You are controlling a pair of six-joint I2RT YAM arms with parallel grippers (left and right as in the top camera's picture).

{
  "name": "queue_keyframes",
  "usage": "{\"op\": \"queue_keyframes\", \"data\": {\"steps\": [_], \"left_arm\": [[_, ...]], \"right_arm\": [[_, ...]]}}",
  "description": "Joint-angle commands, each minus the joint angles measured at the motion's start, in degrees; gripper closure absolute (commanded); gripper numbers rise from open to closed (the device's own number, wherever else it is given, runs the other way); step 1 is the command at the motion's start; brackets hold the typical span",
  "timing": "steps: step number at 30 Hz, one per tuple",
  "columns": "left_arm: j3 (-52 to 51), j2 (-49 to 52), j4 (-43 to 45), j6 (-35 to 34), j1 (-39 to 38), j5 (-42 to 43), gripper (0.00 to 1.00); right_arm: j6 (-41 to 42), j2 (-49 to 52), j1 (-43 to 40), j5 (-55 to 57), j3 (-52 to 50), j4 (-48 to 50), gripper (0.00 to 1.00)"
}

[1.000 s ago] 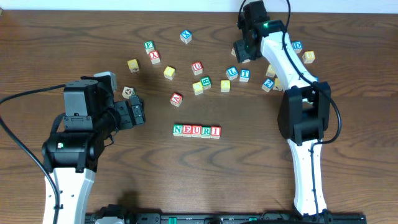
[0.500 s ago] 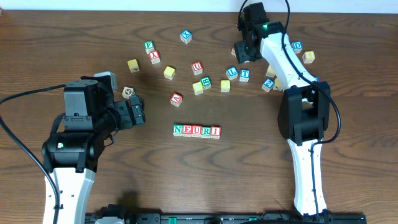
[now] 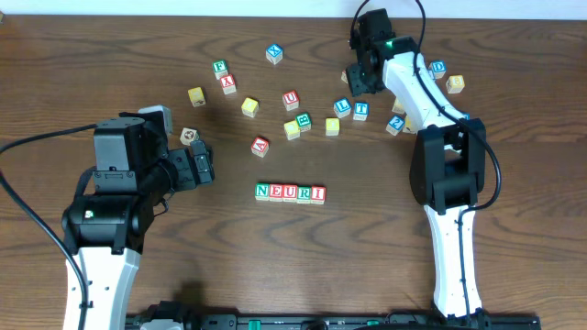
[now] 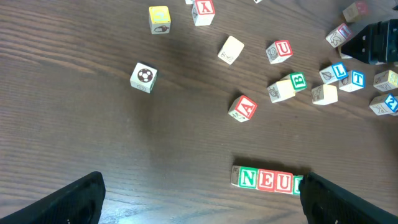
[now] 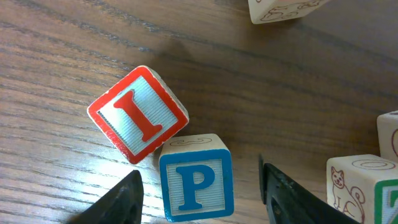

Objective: Spell out NEURIPS
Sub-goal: 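Lower the right gripper onto the blue P block and close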

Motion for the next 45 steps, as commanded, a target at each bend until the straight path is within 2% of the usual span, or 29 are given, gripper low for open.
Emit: {"op": "queue_keyframes", "data": {"steps": [1,22,30,35,41,45], "left_arm": [[1.6,0.0,-0.2,0.5,0.3,0.7,0.02],[1.6,0.0,-0.2,0.5,0.3,0.7,0.02],[1.6,0.0,-0.2,0.5,0.3,0.7,0.02],[1.6,0.0,-0.2,0.5,0.3,0.7,0.02],[1.6,0.0,-0.2,0.5,0.3,0.7,0.02],[1.6,0.0,-0.2,0.5,0.3,0.7,0.02]], "right_arm": [[0.8,0.4,-0.2,0.5,-0.4,0.2,0.48],[0.8,0.4,-0.2,0.5,-1.4,1.1,0.51],[0.8,0.4,-0.2,0.5,-1.4,1.2,0.56],[0.8,0.4,-0.2,0.5,-1.4,1.2,0.62],[0.8,1.5,-0.2,0.5,-1.4,1.2,0.63],[1.2,2.3,-0.2,0.5,-1.4,1.4,0.69]]}}
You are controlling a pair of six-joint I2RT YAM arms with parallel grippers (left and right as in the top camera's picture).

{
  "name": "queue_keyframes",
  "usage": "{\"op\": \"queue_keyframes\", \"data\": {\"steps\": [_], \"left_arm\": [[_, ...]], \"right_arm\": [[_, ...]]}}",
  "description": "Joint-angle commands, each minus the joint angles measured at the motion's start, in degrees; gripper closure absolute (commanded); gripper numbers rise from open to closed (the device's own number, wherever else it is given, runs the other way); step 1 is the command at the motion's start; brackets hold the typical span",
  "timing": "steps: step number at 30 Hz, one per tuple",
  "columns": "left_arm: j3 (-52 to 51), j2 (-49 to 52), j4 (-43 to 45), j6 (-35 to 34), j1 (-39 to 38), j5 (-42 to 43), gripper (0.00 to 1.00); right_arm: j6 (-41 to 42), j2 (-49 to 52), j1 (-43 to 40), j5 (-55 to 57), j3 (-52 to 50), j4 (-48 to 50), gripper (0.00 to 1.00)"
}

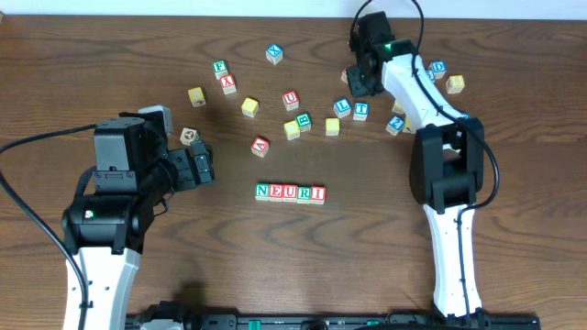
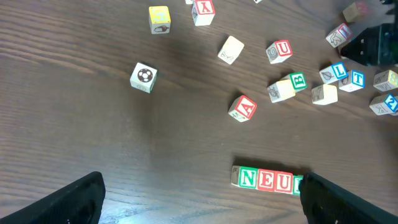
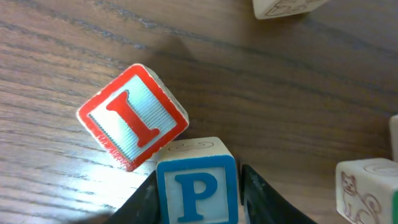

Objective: Spell out NEURIPS
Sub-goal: 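Lower the right gripper onto the blue P block and close, then lift the blue P block and carry it toward the I block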

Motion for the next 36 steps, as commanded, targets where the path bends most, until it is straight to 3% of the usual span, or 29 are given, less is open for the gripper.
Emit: {"op": "queue_keyframes", "data": {"steps": [1,14,24,36], "left_arm": [[1.6,0.0,-0.2,0.5,0.3,0.7,0.02],[1.6,0.0,-0.2,0.5,0.3,0.7,0.02],[1.6,0.0,-0.2,0.5,0.3,0.7,0.02],[1.6,0.0,-0.2,0.5,0.3,0.7,0.02]], "right_arm": [[0.9,1.6,-0.2,0.6,-0.4,0.6,0.7],[0.9,1.3,-0.1,0.7,-0.4,1.5,0.67],[1.0,1.3,0.1,0.7,-0.4,0.8,0.88],[1.4,-0.7,0.2,0.7,-0.3,-0.9,0.98]]}}
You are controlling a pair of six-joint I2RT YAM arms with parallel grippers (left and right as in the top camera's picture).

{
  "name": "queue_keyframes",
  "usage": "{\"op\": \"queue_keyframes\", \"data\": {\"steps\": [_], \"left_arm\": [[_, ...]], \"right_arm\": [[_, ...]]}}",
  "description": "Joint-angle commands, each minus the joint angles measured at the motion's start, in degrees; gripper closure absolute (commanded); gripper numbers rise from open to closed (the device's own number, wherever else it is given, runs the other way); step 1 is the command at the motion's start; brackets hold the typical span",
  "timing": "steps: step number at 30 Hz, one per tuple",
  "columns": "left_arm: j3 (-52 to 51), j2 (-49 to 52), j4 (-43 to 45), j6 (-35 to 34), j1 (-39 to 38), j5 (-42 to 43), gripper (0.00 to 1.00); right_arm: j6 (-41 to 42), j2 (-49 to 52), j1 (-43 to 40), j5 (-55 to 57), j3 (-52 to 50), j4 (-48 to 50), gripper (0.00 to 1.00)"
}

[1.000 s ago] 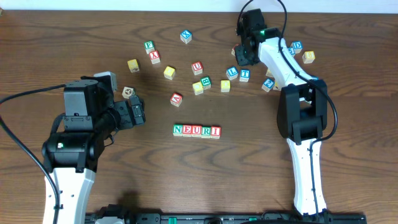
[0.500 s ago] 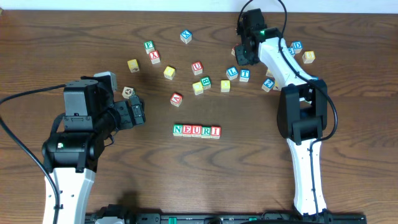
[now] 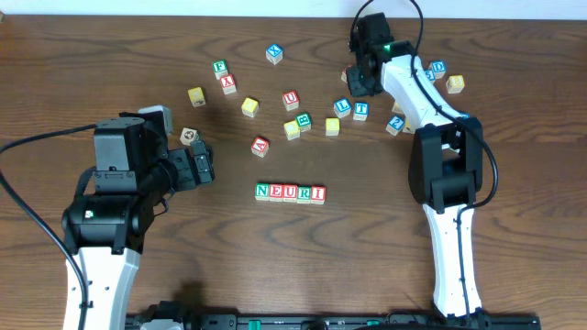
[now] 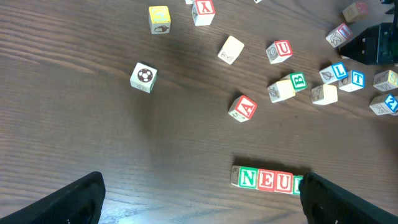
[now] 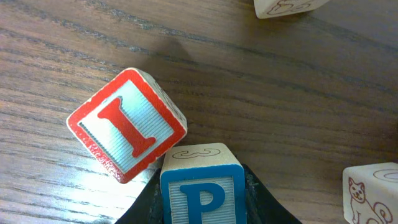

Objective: Spell out NEURIPS
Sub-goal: 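Lift the blue P block and carry it toward the I block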

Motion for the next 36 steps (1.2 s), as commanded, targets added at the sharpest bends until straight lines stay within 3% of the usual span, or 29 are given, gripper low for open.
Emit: {"op": "queue_keyframes", "data": {"steps": [1,27,31,36], "left_arm": [[1.6,0.0,-0.2,0.5,0.3,0.7,0.02],[1.6,0.0,-0.2,0.5,0.3,0.7,0.02],[1.6,0.0,-0.2,0.5,0.3,0.7,0.02],[1.6,0.0,-0.2,0.5,0.3,0.7,0.02]], "right_arm": [[0.6,-1.7,0.2,0.5,-0.3,-1.7,0.98],[4.7,-23.0,2.1,-1.4,-1.4,-20.6,0.99],[5.8,-28.4,3.8,0.4,-8.2,-17.9,0.98],[7.9,-40.0,5.5,1.5,-25.7,-9.1,0.99]]}}
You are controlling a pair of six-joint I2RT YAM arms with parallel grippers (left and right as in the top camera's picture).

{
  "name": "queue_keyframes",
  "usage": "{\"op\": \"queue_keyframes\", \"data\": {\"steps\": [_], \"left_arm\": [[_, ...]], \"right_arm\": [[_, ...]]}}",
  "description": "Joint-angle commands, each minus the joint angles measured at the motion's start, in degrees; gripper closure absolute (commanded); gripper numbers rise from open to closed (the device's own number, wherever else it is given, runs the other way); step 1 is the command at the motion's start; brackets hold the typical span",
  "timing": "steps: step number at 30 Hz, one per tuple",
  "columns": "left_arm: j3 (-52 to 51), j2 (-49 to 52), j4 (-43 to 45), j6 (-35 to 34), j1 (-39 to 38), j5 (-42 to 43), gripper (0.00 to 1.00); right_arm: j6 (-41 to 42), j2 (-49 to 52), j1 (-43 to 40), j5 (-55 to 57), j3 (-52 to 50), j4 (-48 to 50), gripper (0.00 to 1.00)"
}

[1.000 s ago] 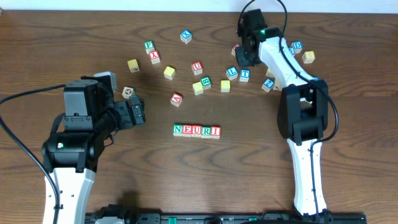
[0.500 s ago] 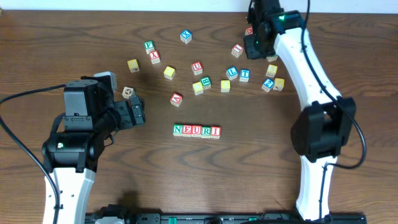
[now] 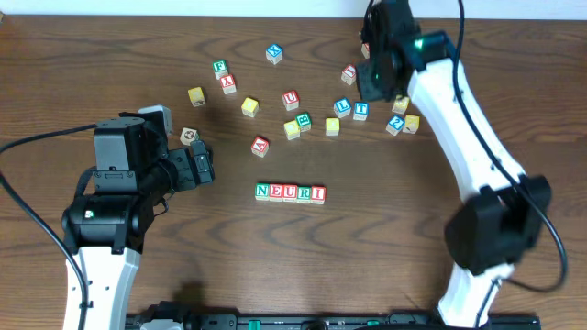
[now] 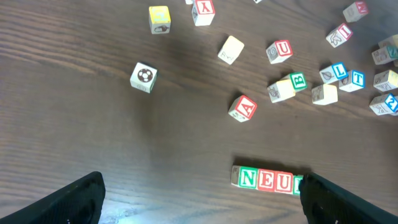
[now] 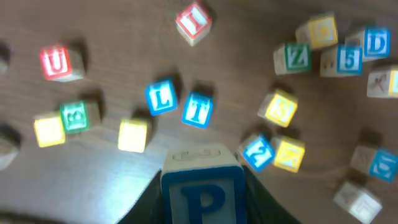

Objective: Spell out NEURIPS
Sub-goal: 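Lift the blue P block and carry it toward the I block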

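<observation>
The row of blocks reading NEURI (image 3: 290,192) lies at the table's middle; its N, E, U end (image 4: 267,179) shows in the left wrist view. High above the loose blocks at the back right, my right gripper (image 3: 372,84) is shut on the blue P block (image 5: 203,186), which fills the space between its fingers (image 5: 149,202). Left of the row, my left gripper (image 3: 197,167) hangs open over bare wood with nothing between its fingers (image 4: 74,199).
Loose blocks are scattered across the back: a red I (image 5: 193,20), red U (image 5: 58,62), blue L (image 5: 161,98) and T (image 5: 198,109), green B (image 5: 74,115), red A (image 3: 260,145), a ball-picture block (image 4: 143,76). Bare wood lies right of the row.
My right gripper, shut on the P block down beside the red I, now holds it high above the table, with the loose blocks far below. The left arm has not moved.
My right gripper stood open around the P block next to the red I. Then it was shut on the block on the table, and stayed so. Now the block is lifted well clear of the others. The left gripper stayed open and still.
</observation>
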Motion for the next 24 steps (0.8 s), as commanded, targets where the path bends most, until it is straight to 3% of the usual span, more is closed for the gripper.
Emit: {"op": "queue_keyframes", "data": {"steps": [1,9,15,24], "left_arm": [[1.6,0.0,-0.1,0.5,0.3,0.7,0.02],[1.6,0.0,-0.1,0.5,0.3,0.7,0.02],[1.6,0.0,-0.1,0.5,0.3,0.7,0.02],[1.6,0.0,-0.1,0.5,0.3,0.7,0.02]], "right_arm": [[3.4,-9.9,1.4,1.3,-11.2,4.1,0.99],[13.5,-25.9,6.5,3.7,-34.6,12.8,0.99],[24.4,-30.1,12.4,7.4,-47.0,16.0,0.99],[36.0,-30.1,19.2,10.5,-54.2,18.7,0.99]]}}
